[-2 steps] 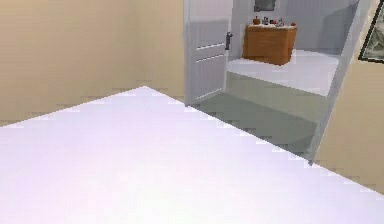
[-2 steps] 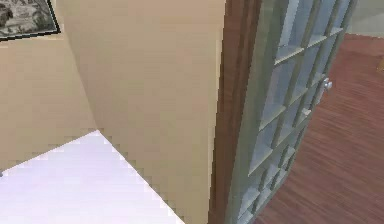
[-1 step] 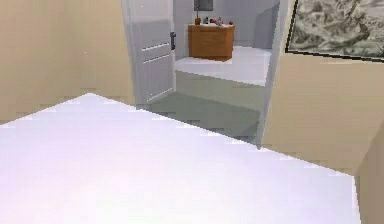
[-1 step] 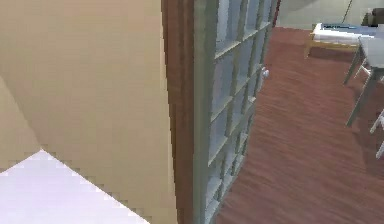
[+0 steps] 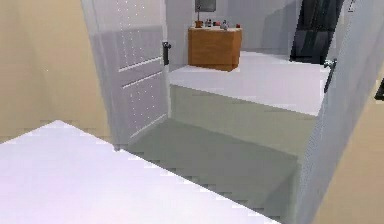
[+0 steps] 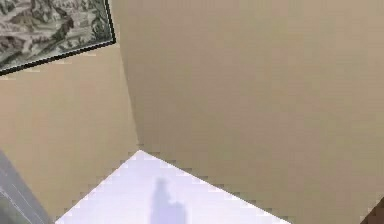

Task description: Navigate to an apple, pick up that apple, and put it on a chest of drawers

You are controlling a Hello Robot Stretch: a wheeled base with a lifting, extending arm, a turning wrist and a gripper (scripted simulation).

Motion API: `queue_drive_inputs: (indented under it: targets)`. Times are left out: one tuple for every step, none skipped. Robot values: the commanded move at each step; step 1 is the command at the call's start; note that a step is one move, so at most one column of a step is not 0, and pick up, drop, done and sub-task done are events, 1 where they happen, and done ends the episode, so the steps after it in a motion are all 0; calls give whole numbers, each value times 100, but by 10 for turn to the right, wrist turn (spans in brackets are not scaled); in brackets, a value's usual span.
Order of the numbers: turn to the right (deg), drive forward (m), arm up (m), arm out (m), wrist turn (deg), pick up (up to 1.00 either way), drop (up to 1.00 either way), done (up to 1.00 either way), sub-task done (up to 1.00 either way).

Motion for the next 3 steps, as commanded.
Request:
queue_drive_inputs:
  targets:
    - [30,0,0,0,0,0,0,0,0]
    - [0,100,0,0,0,0,0,0,0]
    - [90,0,0,0,0,0,0,0,0]
